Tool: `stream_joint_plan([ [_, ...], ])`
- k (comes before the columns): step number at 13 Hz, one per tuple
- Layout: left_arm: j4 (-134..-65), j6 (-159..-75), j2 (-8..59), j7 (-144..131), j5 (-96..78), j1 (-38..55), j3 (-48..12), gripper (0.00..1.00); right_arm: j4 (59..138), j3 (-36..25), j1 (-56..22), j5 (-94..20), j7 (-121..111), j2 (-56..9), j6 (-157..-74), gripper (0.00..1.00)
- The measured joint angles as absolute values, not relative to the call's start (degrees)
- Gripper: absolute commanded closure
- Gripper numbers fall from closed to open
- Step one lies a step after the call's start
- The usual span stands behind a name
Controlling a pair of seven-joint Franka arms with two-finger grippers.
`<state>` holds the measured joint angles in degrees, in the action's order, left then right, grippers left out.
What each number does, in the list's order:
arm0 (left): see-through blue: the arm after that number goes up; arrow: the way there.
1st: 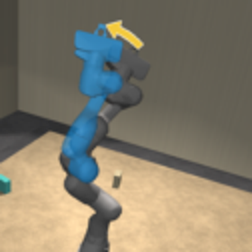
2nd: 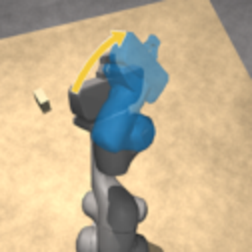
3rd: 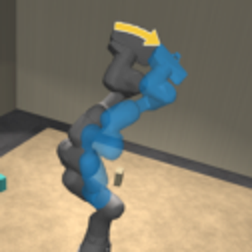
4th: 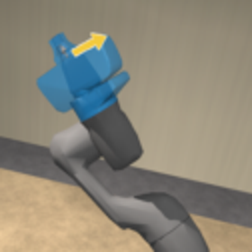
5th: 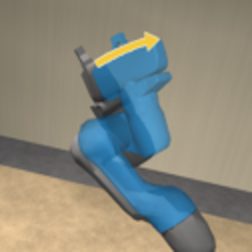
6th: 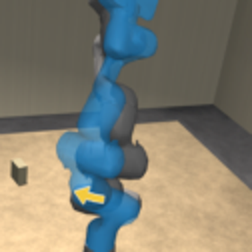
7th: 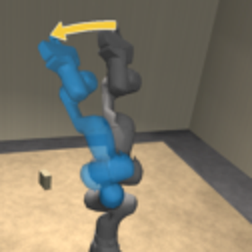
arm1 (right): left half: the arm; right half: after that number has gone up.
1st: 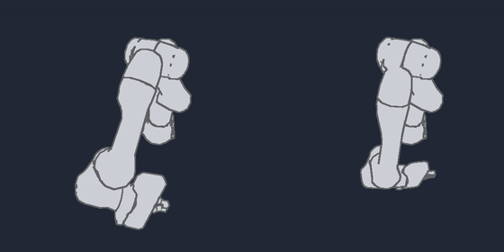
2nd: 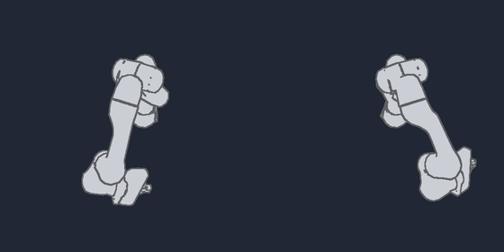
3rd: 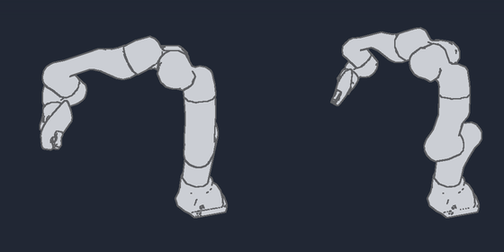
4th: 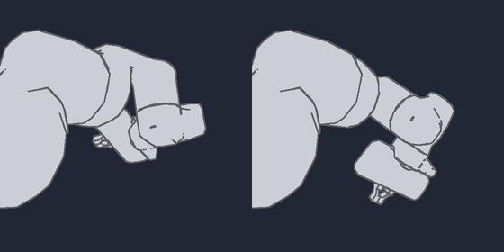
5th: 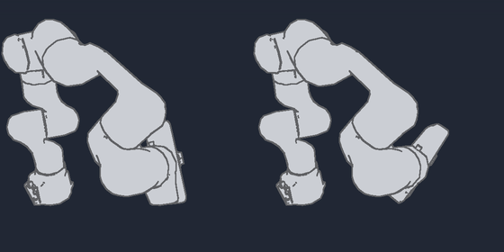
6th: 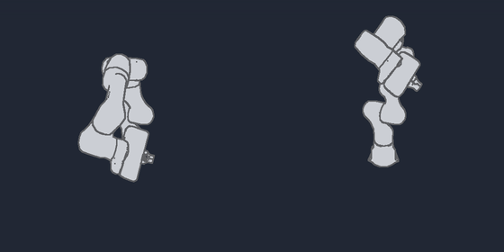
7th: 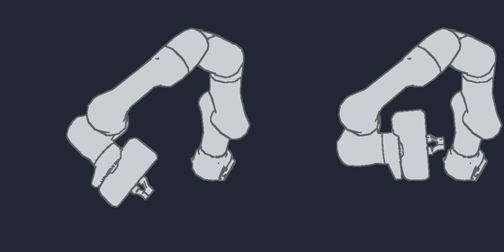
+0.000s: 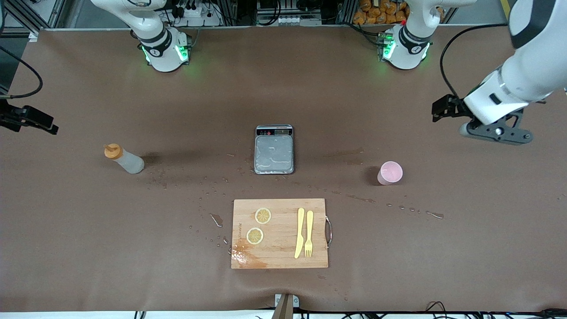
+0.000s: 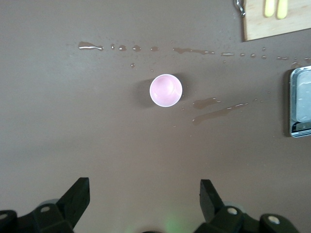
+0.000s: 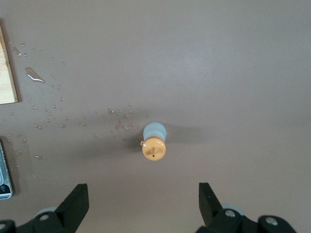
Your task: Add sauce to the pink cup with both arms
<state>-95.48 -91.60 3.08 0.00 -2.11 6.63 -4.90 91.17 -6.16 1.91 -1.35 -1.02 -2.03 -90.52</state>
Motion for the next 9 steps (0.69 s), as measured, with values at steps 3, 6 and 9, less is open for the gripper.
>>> stream_joint_plan([
  [3, -101.5, -98.6, 3.6, 0.0, -2.1, 6.7, -5.0, 0.0, 91.5, -6.3, 5.6, -6.3, 4.9, -2.9, -88.1, 0.0],
  [6, -107.4, -106.9, 3.7, 0.0, -2.1, 6.7, -5.1, 0.0, 92.1, -6.4, 8.9, -9.4, 10.6, -4.8, -85.9, 0.0],
  [9, -113.9, -114.8, 4.6, 0.0, -2.1, 6.8, -5.1, 0.0, 92.4, -6.5, 15.6, -16.8, 16.6, -8.7, -82.2, 0.0],
])
